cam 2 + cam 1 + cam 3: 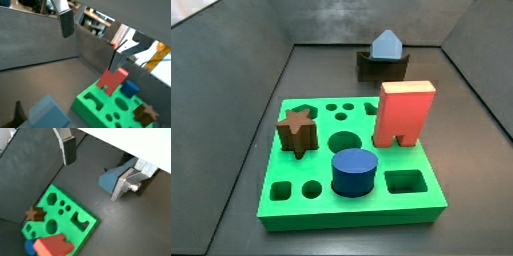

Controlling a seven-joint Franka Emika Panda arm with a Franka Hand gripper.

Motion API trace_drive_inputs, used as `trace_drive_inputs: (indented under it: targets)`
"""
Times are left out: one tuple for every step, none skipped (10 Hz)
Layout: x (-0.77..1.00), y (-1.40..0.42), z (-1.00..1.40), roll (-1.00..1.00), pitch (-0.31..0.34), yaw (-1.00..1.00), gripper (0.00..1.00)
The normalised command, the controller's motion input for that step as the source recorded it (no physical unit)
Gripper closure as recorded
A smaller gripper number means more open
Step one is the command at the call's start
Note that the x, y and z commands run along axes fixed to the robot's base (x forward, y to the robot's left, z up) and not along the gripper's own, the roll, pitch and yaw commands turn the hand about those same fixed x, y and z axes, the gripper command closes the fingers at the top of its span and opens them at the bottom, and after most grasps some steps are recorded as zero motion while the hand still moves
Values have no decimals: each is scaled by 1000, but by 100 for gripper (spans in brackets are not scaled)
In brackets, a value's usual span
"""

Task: Pick up the 3 prong object. Move up. Rotate the 3 prong object. Place the 3 prong object on the fixture. Regrasp the 3 prong object. Move to above the board. Insert the 3 prong object.
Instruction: Regrasp the 3 prong object.

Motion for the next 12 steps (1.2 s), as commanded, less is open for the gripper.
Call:
trace_drive_inputs:
  targets:
    - [33,-62,21,1000,46,22,0]
    - [19,-37,42,1000,47,22,0]
    - [13,-30,22,1000,46,23,0]
    - [20,-30,3,1000,45,23,0]
    - [25,-27,-1,1000,44,24,0]
    - [28,-22,5,1000,44,26,0]
    - [26,-20,6,1000,47,27,0]
    - [23,-22,7,1000,52,28,0]
    - [27,-21,6,1000,63,31,0]
    - [33,-25,5,1000,67,32,0]
    - [53,-27,-6,1000,77,37,0]
    - [64,-30,-9,1000,83,39,0]
